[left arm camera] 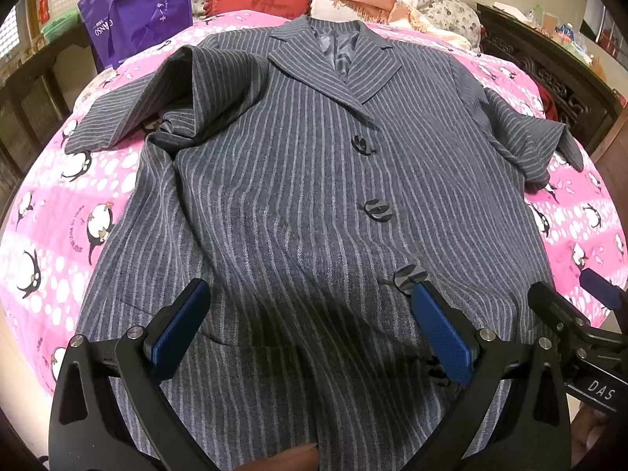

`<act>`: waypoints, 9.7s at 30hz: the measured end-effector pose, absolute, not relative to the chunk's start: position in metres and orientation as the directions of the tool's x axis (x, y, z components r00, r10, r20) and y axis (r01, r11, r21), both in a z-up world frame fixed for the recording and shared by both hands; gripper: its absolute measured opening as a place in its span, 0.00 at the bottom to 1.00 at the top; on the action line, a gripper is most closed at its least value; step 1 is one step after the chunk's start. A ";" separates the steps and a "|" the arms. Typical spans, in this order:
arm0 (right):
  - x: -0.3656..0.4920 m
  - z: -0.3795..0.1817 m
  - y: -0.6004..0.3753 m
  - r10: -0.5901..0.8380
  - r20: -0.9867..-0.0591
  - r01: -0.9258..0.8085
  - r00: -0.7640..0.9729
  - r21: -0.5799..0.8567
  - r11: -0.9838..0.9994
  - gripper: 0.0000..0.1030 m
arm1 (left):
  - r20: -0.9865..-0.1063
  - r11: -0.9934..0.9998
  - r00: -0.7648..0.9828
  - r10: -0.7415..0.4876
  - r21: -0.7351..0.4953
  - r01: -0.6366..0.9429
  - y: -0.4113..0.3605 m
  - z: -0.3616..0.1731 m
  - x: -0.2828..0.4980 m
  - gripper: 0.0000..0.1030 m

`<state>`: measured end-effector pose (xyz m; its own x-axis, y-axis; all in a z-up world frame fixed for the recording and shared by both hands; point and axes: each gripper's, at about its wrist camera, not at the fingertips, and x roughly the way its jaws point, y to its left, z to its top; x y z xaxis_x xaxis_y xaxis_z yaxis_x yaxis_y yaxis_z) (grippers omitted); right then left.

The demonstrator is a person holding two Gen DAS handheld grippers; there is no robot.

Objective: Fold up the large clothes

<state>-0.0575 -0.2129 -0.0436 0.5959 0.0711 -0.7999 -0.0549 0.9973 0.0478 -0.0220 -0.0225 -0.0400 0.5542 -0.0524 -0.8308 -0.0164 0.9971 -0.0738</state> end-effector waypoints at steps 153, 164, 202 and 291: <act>0.019 -0.094 -0.210 0.222 -0.782 -0.219 0.582 0.112 0.969 1.00 | -0.648 0.970 0.757 -0.080 -0.226 -0.092 0.103 0.049 0.183 0.14; 0.016 -0.086 -0.214 0.218 -0.790 -0.231 0.573 0.099 0.968 1.00 | -0.752 0.960 0.600 -0.275 -0.248 0.129 0.000 -0.021 0.149 0.33; 0.162 -0.046 -0.095 0.651 -0.548 -0.493 0.525 0.428 0.758 0.26 | -0.755 0.987 0.655 0.035 -0.075 -0.140 0.081 -0.072 0.077 0.57; 0.101 -0.073 -0.191 0.253 -0.777 -0.239 0.577 0.136 0.962 0.29 | -0.702 0.973 0.701 0.125 -0.053 -0.227 0.089 -0.018 0.140 0.66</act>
<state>0.1010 -0.1906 -0.0731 0.5766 0.2530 -0.7768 -0.2388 0.9615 0.1359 0.1401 0.0888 -0.0182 0.7010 0.1254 -0.7020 -0.2267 0.9725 -0.0526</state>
